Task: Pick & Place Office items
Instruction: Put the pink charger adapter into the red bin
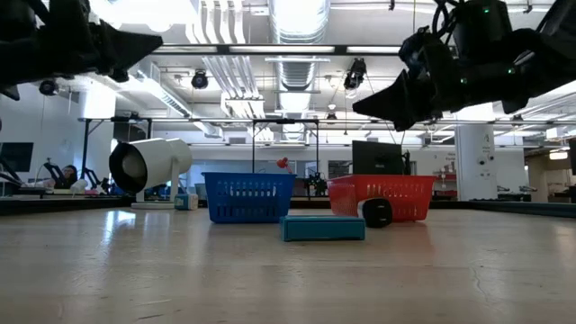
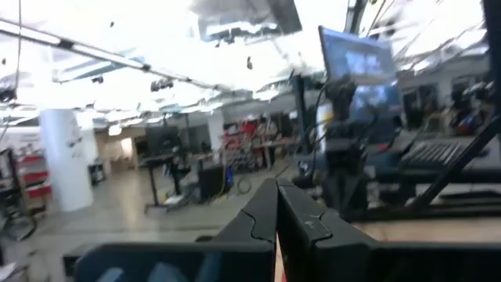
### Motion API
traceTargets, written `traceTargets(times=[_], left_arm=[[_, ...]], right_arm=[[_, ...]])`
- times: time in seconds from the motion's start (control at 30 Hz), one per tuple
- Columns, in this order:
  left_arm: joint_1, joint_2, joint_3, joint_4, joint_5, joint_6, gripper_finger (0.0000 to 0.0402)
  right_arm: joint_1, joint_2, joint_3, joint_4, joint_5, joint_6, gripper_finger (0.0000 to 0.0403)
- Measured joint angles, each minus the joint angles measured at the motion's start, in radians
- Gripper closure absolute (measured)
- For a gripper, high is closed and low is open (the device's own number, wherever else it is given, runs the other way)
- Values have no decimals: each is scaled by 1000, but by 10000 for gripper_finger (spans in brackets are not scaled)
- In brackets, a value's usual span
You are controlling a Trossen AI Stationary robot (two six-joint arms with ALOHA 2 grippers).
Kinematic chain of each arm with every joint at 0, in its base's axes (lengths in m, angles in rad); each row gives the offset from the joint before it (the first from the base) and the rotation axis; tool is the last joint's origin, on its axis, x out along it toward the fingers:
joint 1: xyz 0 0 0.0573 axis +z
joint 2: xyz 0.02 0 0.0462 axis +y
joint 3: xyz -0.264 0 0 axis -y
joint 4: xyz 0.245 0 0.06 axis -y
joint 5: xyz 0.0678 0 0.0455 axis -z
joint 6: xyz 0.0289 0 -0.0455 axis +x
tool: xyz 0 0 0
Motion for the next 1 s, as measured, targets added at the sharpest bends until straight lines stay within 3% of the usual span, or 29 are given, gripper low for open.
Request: traceTargets(times=[0.17,0.57,1.0], left_arm=[[-1,0,0,20,21,-14,396],[1,2,0,-108,-23,-48,396],[2,0,0,-114,-51,-57,396]], right_arm=[[-32,-1,12,2,-61,4,394],[-23,-159,4,1,-64,-9,394],[-27,-169,-2,-26,-64,-50,394]])
